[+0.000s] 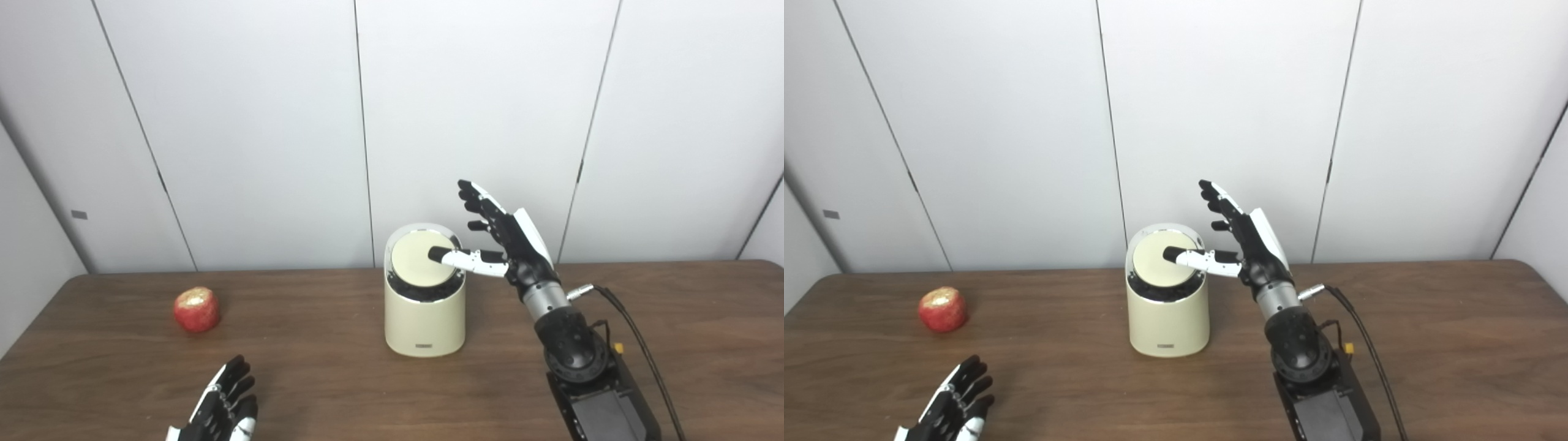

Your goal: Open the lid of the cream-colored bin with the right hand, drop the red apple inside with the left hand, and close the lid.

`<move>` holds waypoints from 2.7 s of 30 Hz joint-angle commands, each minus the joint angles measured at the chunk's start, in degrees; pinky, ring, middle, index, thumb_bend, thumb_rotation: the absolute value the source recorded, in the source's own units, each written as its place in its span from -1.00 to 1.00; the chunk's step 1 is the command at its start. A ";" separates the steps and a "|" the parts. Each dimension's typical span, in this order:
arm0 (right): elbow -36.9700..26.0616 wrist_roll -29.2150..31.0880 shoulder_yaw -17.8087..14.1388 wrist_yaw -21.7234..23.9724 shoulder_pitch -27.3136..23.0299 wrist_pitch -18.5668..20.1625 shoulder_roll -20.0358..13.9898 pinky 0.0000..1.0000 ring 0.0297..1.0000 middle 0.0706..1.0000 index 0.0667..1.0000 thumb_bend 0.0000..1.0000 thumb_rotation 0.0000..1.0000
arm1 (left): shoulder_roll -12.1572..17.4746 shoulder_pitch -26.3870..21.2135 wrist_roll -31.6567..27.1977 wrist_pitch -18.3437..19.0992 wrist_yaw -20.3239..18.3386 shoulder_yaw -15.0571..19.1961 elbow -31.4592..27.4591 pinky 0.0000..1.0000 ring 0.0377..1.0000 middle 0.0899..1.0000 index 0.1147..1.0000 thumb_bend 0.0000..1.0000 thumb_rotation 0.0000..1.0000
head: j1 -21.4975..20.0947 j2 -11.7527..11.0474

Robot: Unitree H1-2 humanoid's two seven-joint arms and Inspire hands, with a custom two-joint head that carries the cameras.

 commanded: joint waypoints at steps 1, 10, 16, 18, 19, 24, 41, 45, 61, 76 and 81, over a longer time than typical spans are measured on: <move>-0.60 -0.44 0.02 -0.87 -3.98 -2.34 0.08 0.59 0.78 0.78 0.78 0.72 -0.22 | -3.17 2.82 0.26 -0.28 -0.04 -2.00 4.10 0.70 0.75 0.80 0.86 -0.41 -0.26 | -0.04 0.02; 4.70 -3.79 3.12 -1.65 -6.53 -4.12 -0.11 0.62 0.80 0.79 0.79 0.73 -0.41 | -3.73 3.22 0.13 0.94 0.38 -1.87 3.12 0.77 0.78 0.81 0.86 -0.37 -0.16 | 0.04 0.25; 6.24 -6.71 4.52 -2.35 -7.19 -3.87 -0.36 0.68 0.79 0.80 0.78 0.74 -0.42 | -3.84 3.67 -0.35 1.47 0.13 -2.00 2.07 0.81 0.79 0.82 0.87 -0.40 -0.12 | -0.22 0.98; 6.31 -7.40 4.78 -2.39 -7.17 -3.99 -0.50 0.69 0.79 0.80 0.78 0.74 -0.43 | -3.84 3.77 -0.23 1.38 0.21 -2.00 1.83 0.81 0.80 0.83 0.88 -0.41 -0.11 | -0.21 1.32; 6.30 -7.72 4.91 -2.42 -7.13 -4.11 -0.59 0.70 0.80 0.80 0.78 0.73 -0.45 | -3.84 3.81 -0.03 1.35 0.30 -1.99 1.74 0.79 0.79 0.82 0.88 -0.40 -0.11 | -0.21 1.32; 6.36 -8.94 5.10 -3.07 -6.77 -4.99 -1.01 0.68 0.79 0.80 0.77 0.72 -0.57 | -3.91 3.90 -1.47 1.33 -0.02 -1.74 1.59 0.77 0.80 0.83 0.87 -0.39 -0.11 | -0.57 1.96; 7.09 -9.87 4.68 -4.55 -6.49 -7.13 -1.14 0.66 0.76 0.76 0.73 0.61 -0.64 | -4.02 4.66 -2.78 2.62 0.00 -1.72 -0.26 0.79 0.82 0.83 0.86 -0.36 -0.04 | -0.88 2.53; 7.02 -10.16 4.77 -4.46 -6.20 -6.33 -1.01 0.61 0.75 0.77 0.74 0.59 -0.56 | -3.94 4.73 -2.30 2.42 0.11 -1.74 -0.33 0.77 0.80 0.82 0.86 -0.37 -0.08 | -0.81 2.60; 8.05 -11.82 6.08 -4.48 -6.09 -4.95 -0.61 0.61 0.74 0.78 0.74 0.60 -0.57 | -3.50 4.92 -2.37 2.10 -0.38 -1.93 -0.55 0.80 0.81 0.82 0.85 -0.39 -0.17 | -1.09 2.74; 10.26 -20.53 11.83 -9.88 -6.84 -9.84 -3.53 0.61 0.70 0.71 0.68 0.56 -0.73 | -3.42 4.99 -2.23 1.90 -0.46 -2.00 -0.74 0.79 0.81 0.84 0.88 -0.41 -0.18 | -1.18 2.85; 9.56 -24.83 14.22 -10.30 -7.27 -9.97 -5.70 0.64 0.69 0.71 0.68 0.62 -0.86 | -3.33 5.06 -2.05 1.65 -0.58 -2.14 -0.81 0.80 0.82 0.84 0.89 -0.41 -0.15 | -1.37 3.16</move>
